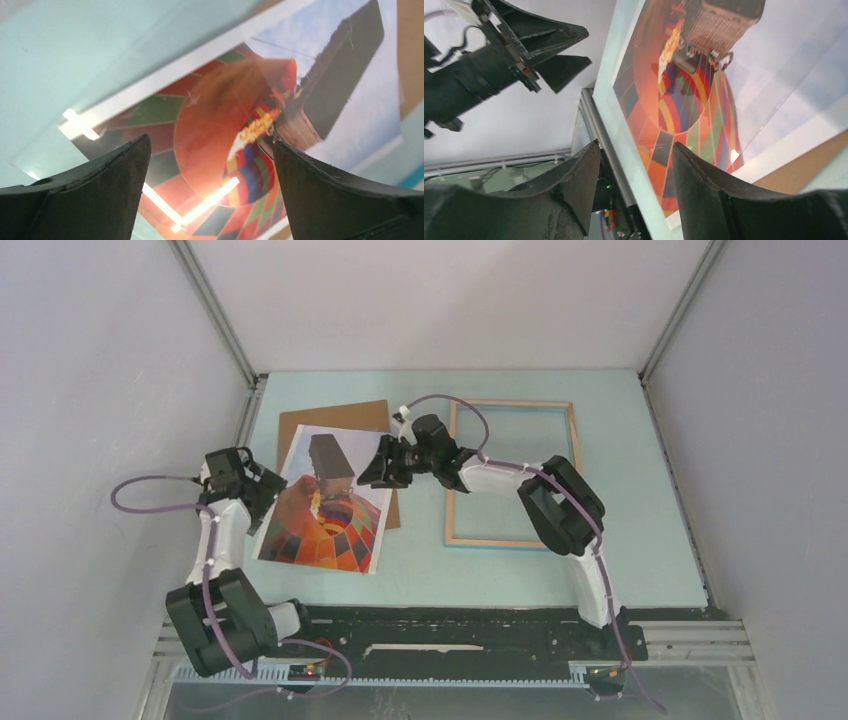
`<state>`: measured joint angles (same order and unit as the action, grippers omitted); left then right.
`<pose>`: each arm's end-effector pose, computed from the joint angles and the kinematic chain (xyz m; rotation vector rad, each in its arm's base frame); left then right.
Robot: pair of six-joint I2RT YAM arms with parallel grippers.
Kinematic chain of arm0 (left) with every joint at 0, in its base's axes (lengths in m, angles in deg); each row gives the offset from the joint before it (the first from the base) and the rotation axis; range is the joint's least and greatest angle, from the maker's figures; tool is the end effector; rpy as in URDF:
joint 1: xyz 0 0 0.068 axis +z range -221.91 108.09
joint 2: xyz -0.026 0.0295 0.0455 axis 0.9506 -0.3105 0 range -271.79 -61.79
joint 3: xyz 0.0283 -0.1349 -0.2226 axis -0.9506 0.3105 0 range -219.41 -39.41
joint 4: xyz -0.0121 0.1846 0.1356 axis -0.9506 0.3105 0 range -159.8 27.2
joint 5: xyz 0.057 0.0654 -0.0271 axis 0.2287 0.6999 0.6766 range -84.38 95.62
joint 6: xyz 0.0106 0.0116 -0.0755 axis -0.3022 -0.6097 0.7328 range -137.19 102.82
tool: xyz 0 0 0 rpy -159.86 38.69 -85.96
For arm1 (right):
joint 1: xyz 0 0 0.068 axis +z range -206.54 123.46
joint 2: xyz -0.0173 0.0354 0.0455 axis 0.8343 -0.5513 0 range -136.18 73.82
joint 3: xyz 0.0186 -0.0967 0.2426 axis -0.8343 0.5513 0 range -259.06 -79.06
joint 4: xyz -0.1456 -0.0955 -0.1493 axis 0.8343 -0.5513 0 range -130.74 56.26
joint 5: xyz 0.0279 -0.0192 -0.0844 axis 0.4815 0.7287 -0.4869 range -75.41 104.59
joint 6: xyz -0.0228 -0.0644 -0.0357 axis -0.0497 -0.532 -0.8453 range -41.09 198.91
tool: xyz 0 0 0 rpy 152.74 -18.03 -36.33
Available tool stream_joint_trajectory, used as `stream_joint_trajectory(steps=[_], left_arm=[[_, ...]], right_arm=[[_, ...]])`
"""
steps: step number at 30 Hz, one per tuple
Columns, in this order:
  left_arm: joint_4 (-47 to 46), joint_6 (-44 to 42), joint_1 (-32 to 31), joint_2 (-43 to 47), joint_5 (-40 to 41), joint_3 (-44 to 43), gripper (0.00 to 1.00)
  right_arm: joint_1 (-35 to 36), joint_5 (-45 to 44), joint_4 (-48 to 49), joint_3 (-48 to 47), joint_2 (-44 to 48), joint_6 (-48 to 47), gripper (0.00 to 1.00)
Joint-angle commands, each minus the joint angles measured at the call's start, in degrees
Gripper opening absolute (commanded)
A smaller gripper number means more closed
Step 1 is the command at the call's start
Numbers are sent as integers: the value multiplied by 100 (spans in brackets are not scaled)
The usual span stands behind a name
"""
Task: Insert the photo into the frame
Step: Adjust the photo frame item at the center of the board.
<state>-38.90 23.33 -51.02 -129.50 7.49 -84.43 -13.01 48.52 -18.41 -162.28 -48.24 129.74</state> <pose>0.2087 0.0819 0.2091 -1.2923 2.1498 -0.1002 0.3179 0.3526 0.1911 -0.3078 2.2879 1.5578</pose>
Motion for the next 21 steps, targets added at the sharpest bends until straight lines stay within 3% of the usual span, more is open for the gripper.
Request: stream_joint_trajectory(steps=[1,5,11,18,21], left_arm=[[-12,-807,56,-394,903,-813,100],[5,-1181,59,-1061,968,-1428,100],[-862,-1932,102,-2130,437,-1982,100],[-1403,-2286,134,-2830,-69,-2385,100],[-1048,-2207,171,-3219,-52,-2663,100]], right_arm=[[-9,38,-924,-685,-550,-1023,63],[-91,256,-1233,-1173,-1012,-1049,63],[-107,373,-2266,-1616,-1240,-1555,62],[-169,201,-2292,-1537,-1221,-1617,62],[-199,262,-2257,-1573,-1312,-1553,62]])
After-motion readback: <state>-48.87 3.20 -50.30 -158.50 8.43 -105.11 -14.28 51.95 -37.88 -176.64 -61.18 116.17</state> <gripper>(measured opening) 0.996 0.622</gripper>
